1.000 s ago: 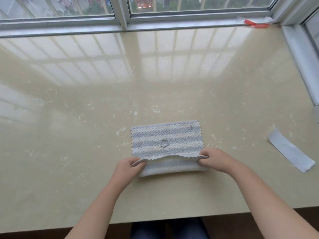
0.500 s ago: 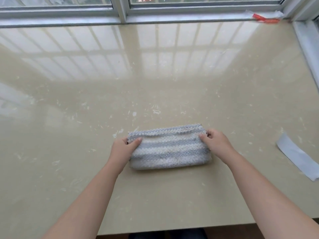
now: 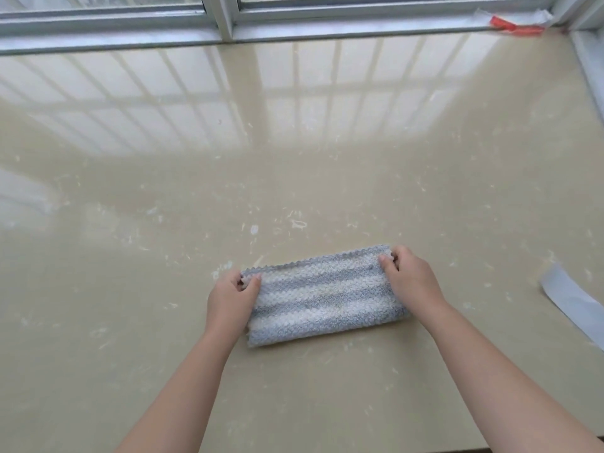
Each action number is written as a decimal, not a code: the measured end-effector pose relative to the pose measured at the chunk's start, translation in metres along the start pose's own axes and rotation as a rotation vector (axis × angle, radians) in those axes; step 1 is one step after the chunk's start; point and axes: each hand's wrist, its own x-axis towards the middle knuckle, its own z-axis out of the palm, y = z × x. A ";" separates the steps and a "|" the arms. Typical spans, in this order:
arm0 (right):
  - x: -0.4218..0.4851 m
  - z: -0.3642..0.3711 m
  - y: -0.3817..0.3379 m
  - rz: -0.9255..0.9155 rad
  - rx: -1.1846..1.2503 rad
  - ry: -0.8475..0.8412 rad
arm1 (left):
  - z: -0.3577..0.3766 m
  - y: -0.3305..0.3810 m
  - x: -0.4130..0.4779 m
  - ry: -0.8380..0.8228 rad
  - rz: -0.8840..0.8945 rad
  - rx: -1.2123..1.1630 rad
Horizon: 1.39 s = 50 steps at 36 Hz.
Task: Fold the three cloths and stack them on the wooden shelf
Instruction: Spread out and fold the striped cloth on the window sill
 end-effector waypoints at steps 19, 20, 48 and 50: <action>-0.004 0.003 -0.009 0.088 -0.114 0.195 | 0.003 0.010 -0.010 0.250 0.087 0.423; -0.007 0.004 -0.009 0.076 -0.185 0.288 | 0.003 0.009 -0.013 0.334 0.149 0.434; -0.019 0.098 0.018 -0.689 -0.527 0.316 | 0.085 -0.039 -0.026 0.192 0.754 0.816; -0.017 0.094 0.022 -0.654 -0.503 0.333 | 0.079 -0.044 -0.025 0.223 0.737 0.816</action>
